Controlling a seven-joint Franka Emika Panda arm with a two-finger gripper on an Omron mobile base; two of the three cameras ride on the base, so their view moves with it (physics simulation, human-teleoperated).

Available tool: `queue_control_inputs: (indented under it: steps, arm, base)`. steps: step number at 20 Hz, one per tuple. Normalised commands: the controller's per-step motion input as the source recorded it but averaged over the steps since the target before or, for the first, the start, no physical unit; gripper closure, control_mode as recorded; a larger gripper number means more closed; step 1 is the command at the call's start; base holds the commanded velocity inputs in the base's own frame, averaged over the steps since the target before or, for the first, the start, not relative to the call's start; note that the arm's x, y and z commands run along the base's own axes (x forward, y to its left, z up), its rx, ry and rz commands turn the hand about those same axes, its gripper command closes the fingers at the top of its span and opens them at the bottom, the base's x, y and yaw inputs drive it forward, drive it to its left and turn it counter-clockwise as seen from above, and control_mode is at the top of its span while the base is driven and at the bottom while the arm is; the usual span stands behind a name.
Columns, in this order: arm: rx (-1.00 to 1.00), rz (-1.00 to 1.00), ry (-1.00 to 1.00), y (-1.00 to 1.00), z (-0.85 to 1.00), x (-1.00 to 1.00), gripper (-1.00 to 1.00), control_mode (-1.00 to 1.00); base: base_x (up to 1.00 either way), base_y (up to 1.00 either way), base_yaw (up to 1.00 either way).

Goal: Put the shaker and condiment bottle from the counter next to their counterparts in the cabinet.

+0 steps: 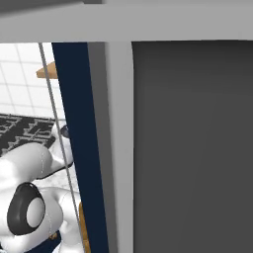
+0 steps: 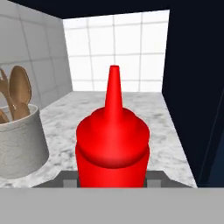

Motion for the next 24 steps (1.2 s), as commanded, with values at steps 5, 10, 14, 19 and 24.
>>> queue_control_inputs:
  steps: [5, 10, 14, 19, 24]
  arm:
    - [-0.12, 0.04, 0.01, 0.00, 1.00, -0.30, 1.00, -1.00]
    - [0.00, 0.06, 0.02, 0.00, 1.00, -0.11, 1.00, -1.00]
    - [0.00, 0.17, 0.15, 0.00, 1.00, -0.18, 1.00, -1.00]
    - [0.00, 0.29, 0.21, 0.31, 1.00, -0.02, 1.00, -1.00]
    - [0.00, 0.43, 0.25, 0.17, 0.99, -0.08, 1.00, -1.00]
  base:
    - [0.00, 0.00, 0.00]
    - [0.00, 0.00, 0.00]
    - [0.00, 0.00, 0.00]
    - [0.00, 0.00, 0.00]
    - [0.00, 0.00, 0.00]
